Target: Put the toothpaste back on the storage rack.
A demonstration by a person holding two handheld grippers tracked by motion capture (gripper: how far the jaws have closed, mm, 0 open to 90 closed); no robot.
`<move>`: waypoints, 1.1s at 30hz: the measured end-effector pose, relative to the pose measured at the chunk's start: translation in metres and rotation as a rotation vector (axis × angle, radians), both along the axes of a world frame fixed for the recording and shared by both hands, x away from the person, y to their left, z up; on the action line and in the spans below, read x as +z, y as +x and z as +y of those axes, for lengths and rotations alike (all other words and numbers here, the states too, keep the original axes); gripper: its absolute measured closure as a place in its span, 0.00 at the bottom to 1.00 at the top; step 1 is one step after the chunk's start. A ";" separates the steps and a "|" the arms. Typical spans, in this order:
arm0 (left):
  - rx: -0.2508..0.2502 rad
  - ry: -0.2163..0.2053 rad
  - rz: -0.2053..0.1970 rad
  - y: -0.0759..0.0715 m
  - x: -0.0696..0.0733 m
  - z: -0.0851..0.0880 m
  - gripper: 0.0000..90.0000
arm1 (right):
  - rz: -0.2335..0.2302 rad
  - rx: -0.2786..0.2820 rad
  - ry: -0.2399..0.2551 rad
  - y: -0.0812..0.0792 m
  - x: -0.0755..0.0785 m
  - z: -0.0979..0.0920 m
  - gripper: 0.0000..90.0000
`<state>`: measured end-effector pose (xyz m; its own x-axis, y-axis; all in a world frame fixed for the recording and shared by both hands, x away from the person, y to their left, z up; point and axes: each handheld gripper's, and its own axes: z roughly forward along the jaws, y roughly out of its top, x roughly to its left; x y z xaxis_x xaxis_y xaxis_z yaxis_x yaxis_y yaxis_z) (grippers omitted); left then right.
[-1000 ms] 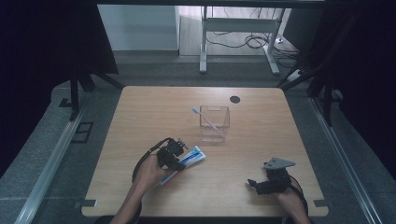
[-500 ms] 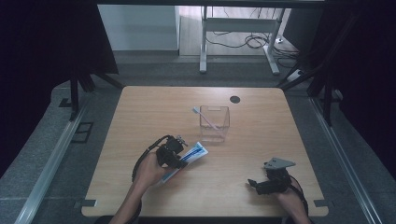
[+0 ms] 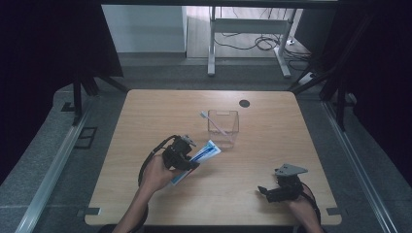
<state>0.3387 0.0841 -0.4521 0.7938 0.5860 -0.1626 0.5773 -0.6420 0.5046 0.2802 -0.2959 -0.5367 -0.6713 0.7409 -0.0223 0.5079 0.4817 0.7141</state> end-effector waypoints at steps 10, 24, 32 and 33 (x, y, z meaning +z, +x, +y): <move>0.005 -0.038 -0.034 0.004 0.014 -0.003 0.80 | 0.002 0.001 -0.001 0.000 0.000 0.000 0.03; 0.018 -0.089 -0.083 0.012 0.035 -0.005 0.80 | 0.002 0.001 0.001 0.000 0.000 0.000 0.03; 0.032 -0.118 -0.110 0.019 0.045 -0.008 0.81 | -0.002 -0.001 0.007 0.000 0.000 0.000 0.03; 0.032 -0.118 -0.110 0.019 0.045 -0.008 0.81 | -0.002 -0.001 0.007 0.000 0.000 0.000 0.03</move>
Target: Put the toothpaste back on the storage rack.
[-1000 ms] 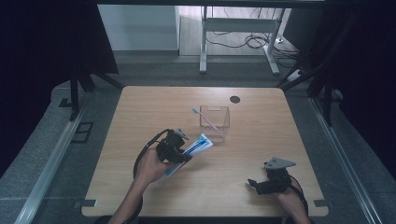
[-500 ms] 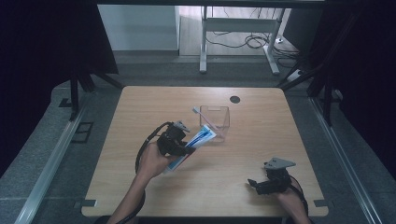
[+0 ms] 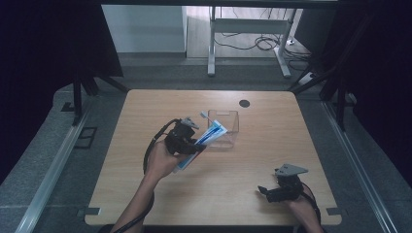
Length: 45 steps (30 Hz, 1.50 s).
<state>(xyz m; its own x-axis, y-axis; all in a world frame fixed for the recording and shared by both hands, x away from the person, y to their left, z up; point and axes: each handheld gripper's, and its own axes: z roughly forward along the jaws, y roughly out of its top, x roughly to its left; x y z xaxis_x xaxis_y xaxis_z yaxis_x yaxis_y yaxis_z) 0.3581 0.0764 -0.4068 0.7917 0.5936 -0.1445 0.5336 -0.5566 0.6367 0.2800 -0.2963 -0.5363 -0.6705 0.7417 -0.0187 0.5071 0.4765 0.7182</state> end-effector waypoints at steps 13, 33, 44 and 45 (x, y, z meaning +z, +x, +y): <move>0.022 -0.020 -0.044 0.017 0.012 -0.009 0.81 | 0.004 0.002 0.022 0.000 0.000 0.000 0.00; 0.032 -0.064 -0.099 0.045 0.026 -0.027 0.80 | 0.006 -0.006 0.034 0.001 0.000 -0.002 0.00; 0.036 -0.076 -0.135 0.061 0.030 -0.043 0.81 | 0.009 -0.003 0.033 0.001 0.000 -0.002 0.00; 0.042 -0.081 -0.139 0.062 0.030 -0.044 0.81 | 0.008 -0.001 0.032 0.001 0.000 -0.002 0.00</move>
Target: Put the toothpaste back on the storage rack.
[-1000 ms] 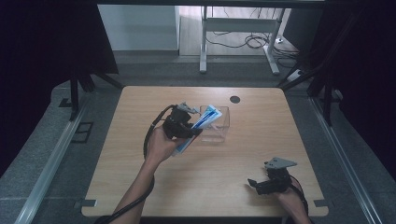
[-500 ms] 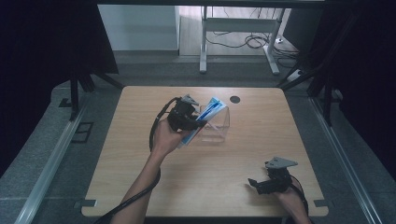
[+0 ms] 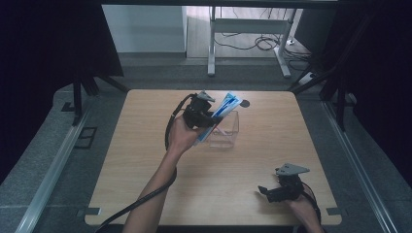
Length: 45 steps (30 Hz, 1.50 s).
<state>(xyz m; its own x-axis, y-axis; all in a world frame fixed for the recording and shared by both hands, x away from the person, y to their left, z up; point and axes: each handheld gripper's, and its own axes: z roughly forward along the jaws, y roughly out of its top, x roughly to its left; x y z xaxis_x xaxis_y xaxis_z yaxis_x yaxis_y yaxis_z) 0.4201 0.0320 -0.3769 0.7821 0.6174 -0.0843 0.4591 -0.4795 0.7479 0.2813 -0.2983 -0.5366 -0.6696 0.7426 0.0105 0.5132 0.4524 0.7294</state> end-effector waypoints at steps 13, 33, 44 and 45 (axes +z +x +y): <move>0.015 -0.047 -0.024 0.021 0.001 -0.017 0.81 | 0.003 0.006 -0.003 0.000 -0.001 0.001 0.00; 0.042 -0.089 -0.063 0.044 -0.003 -0.032 0.80 | 0.010 0.010 0.004 0.001 -0.001 0.001 0.00; 0.039 -0.094 -0.092 0.053 -0.009 -0.043 0.80 | 0.011 0.010 0.005 0.001 -0.001 0.000 0.00; 0.041 -0.093 -0.099 0.054 -0.011 -0.045 0.80 | 0.010 0.011 0.005 0.001 -0.001 0.000 0.00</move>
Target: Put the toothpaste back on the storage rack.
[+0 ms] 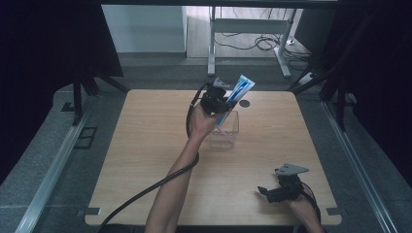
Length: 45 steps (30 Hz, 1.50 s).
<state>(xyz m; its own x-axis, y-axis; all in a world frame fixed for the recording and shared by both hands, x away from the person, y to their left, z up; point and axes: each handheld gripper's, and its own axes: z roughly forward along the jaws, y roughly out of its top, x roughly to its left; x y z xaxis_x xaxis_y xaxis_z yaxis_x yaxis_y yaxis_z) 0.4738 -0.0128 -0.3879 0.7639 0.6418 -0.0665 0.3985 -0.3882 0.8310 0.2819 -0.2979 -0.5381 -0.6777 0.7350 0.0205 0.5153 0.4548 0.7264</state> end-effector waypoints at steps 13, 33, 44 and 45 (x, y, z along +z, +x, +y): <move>-0.007 0.013 -0.016 0.004 -0.019 -0.007 0.80 | 0.003 0.003 0.001 0.000 0.000 0.000 0.00; -0.024 0.091 -0.040 -0.001 -0.040 -0.017 0.80 | 0.004 0.006 -0.002 0.000 0.000 0.000 0.00; -0.031 0.109 -0.033 -0.003 -0.049 -0.018 0.79 | 0.008 0.011 -0.010 0.001 -0.001 0.000 0.00; -0.031 0.109 -0.034 -0.003 -0.049 -0.019 0.79 | 0.008 0.011 -0.010 0.001 -0.001 0.000 0.00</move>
<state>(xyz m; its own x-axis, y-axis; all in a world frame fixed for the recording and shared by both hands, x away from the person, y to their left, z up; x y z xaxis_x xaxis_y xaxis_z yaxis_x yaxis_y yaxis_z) 0.4706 -0.0315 -0.4372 0.7841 0.6199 0.0288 0.3571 -0.4886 0.7961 0.2825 -0.2980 -0.5393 -0.6855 0.7279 0.0185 0.5161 0.4678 0.7175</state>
